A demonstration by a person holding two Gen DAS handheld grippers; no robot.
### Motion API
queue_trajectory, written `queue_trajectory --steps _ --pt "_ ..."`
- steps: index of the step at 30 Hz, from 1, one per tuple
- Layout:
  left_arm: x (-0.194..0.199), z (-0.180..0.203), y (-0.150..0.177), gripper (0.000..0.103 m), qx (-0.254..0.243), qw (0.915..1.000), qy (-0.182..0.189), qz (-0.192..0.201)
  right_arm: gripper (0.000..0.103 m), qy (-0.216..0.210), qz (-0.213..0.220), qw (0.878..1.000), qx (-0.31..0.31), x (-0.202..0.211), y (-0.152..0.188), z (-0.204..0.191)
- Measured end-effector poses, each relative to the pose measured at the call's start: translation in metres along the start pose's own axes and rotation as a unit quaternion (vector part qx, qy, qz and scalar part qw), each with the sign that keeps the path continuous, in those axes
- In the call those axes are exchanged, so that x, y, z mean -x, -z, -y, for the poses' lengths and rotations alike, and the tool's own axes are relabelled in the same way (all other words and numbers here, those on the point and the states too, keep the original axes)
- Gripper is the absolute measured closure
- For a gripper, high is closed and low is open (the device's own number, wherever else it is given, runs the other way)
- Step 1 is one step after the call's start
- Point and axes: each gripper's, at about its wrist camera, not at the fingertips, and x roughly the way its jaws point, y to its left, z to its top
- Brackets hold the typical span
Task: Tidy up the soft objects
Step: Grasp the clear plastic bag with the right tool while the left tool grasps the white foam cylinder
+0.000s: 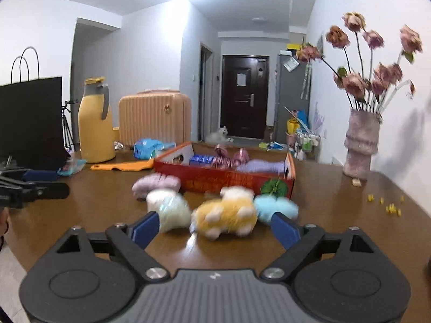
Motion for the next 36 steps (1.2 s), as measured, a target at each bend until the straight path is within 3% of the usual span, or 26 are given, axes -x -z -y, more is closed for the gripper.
queue_trajectory --steps 3,7,11,19,24,27,33,35,36 --pt "0.004 0.002 0.021 0.010 0.008 0.9999 -0.007 -0.007 0.011 -0.004 -0.005 1.000 0.002 0.000 0.026 -0.015" --pt "-0.012 0.007 0.032 0.010 -0.026 0.9980 -0.051 -0.028 0.010 -0.020 -0.017 1.000 0.013 -0.012 0.047 -0.025" --pt "-0.015 0.000 0.034 0.010 -0.010 0.9983 -0.048 -0.032 0.010 -0.021 -0.030 0.999 0.005 -0.022 0.055 -0.027" --pt "-0.021 -0.005 0.034 0.010 -0.011 0.9979 -0.051 -0.039 0.010 -0.026 -0.027 0.999 -0.022 -0.025 0.047 -0.018" --pt "-0.054 -0.009 0.027 0.009 -0.059 0.9952 -0.042 -0.066 0.013 -0.066 -0.023 0.998 -0.009 -0.054 0.024 -0.026" --pt "-0.081 -0.018 0.016 0.009 -0.075 0.9925 -0.040 -0.088 0.019 -0.092 -0.039 0.995 0.006 -0.086 0.006 -0.030" --pt "-0.129 -0.035 -0.004 0.009 -0.070 0.9892 -0.033 -0.124 0.029 -0.106 -0.093 0.990 0.034 -0.166 -0.021 -0.035" --pt "-0.145 -0.038 -0.006 0.010 -0.070 0.9871 -0.030 -0.141 0.036 -0.109 -0.105 0.988 0.039 -0.185 -0.025 -0.036" --pt "-0.150 -0.039 -0.007 0.012 -0.069 0.9862 -0.024 -0.149 0.045 -0.116 -0.117 0.985 0.046 -0.195 -0.026 -0.038"
